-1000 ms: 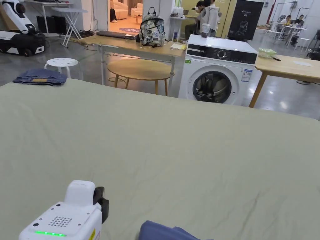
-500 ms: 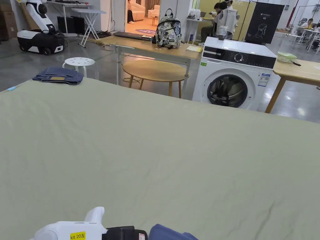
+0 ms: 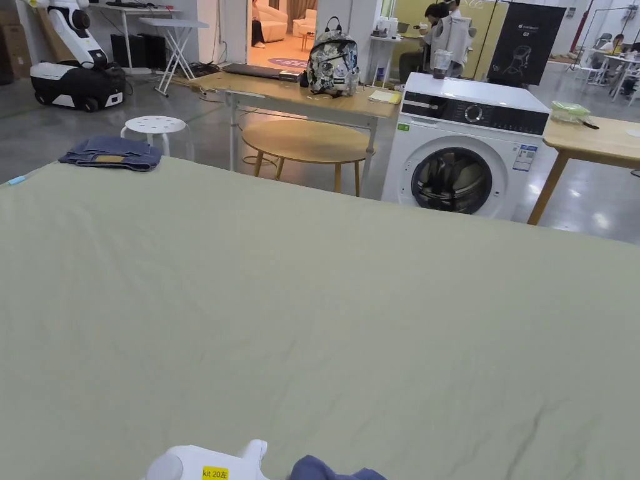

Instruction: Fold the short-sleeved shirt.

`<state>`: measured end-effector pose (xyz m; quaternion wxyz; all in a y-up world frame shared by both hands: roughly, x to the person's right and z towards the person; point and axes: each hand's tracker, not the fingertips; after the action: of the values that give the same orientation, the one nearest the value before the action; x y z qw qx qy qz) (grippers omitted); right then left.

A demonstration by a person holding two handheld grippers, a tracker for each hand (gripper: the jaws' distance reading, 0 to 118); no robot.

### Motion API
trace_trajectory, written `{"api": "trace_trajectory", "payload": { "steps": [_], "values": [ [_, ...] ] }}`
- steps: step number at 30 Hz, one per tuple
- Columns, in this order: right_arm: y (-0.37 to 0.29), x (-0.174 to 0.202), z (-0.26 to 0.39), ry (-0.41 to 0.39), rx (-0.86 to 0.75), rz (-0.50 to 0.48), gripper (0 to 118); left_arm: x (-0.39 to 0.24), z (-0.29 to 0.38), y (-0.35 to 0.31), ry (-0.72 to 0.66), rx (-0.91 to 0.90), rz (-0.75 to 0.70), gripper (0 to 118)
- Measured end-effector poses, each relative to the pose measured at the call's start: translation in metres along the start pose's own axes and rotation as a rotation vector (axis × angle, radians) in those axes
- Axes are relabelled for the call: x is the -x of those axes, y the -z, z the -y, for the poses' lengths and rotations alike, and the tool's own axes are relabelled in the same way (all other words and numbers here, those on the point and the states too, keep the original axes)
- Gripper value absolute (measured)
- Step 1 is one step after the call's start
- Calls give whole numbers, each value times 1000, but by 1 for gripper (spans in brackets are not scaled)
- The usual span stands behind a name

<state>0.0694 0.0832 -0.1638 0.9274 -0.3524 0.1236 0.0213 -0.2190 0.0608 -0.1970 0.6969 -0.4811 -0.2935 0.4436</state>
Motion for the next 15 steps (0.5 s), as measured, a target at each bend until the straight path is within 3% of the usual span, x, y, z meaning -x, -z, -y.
{"api": "trace_trajectory", "payload": {
  "steps": [1,15],
  "values": [
    [0,0,0,7,-2,-2,0,2,3,-2,-26,-16,64,22],
    [-18,7,-31,-82,-114,13,0,1,-16,-39,-23,-50,80,18]
  ]
}}
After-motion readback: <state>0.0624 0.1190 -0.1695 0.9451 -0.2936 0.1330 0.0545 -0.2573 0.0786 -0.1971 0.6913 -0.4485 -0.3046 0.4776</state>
